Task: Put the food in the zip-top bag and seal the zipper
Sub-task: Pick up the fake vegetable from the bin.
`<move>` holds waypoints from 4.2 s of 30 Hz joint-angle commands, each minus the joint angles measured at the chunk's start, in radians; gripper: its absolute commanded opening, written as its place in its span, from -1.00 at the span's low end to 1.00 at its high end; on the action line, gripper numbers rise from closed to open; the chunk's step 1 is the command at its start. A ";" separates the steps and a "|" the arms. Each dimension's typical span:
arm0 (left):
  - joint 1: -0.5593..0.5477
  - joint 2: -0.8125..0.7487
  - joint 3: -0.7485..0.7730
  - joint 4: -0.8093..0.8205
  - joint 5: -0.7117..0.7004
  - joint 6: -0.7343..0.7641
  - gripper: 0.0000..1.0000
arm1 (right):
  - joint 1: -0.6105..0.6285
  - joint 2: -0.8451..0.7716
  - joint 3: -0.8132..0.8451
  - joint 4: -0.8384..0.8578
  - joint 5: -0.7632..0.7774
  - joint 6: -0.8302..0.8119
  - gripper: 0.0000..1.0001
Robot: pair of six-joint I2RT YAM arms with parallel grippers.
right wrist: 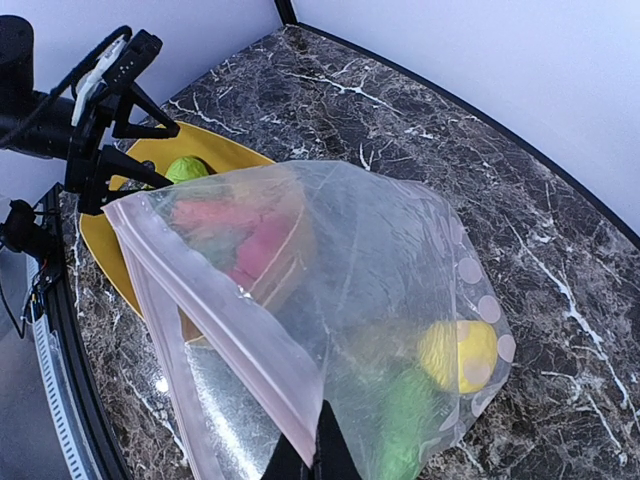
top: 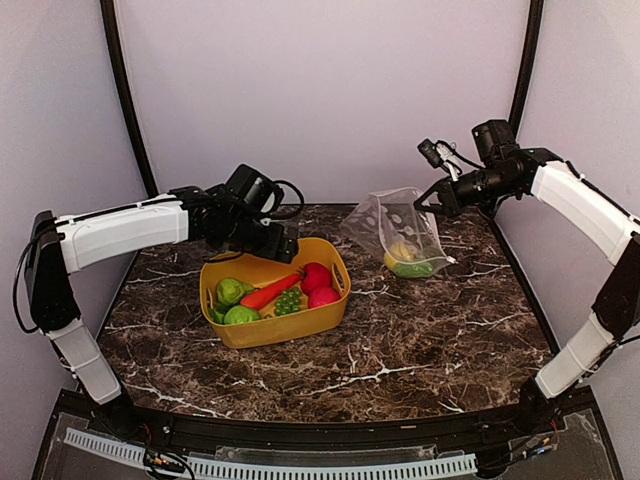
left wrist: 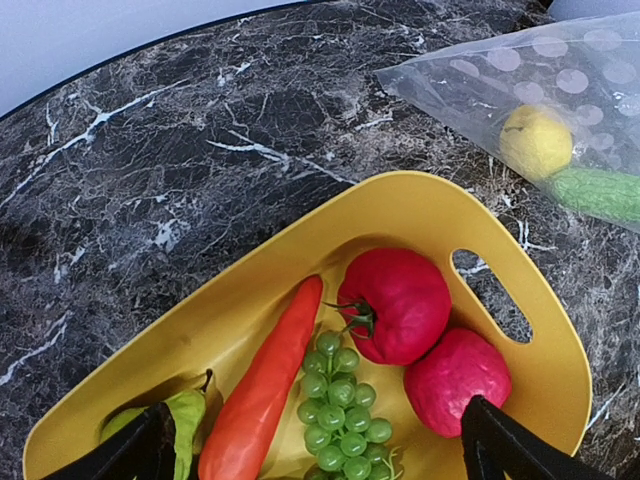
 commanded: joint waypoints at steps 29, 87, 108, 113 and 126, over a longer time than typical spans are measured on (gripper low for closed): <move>-0.115 0.141 -0.019 0.272 0.144 -0.074 0.46 | 0.006 -0.026 0.002 -0.012 0.043 -0.039 -1.00; -0.091 0.478 0.253 0.064 -0.051 -0.090 0.35 | 0.006 -0.027 0.008 -0.032 0.006 -0.045 -1.00; -0.131 0.349 0.246 0.026 -0.106 -0.076 0.00 | 0.007 -0.028 0.014 -0.033 0.002 -0.048 -1.00; -0.140 0.287 0.216 0.019 -0.126 -0.075 -0.03 | -0.015 -0.008 0.072 -0.056 0.104 -0.042 -1.00; -0.150 0.125 0.103 0.093 -0.140 -0.072 -0.07 | -0.167 0.017 0.259 -0.098 0.231 -0.057 -1.00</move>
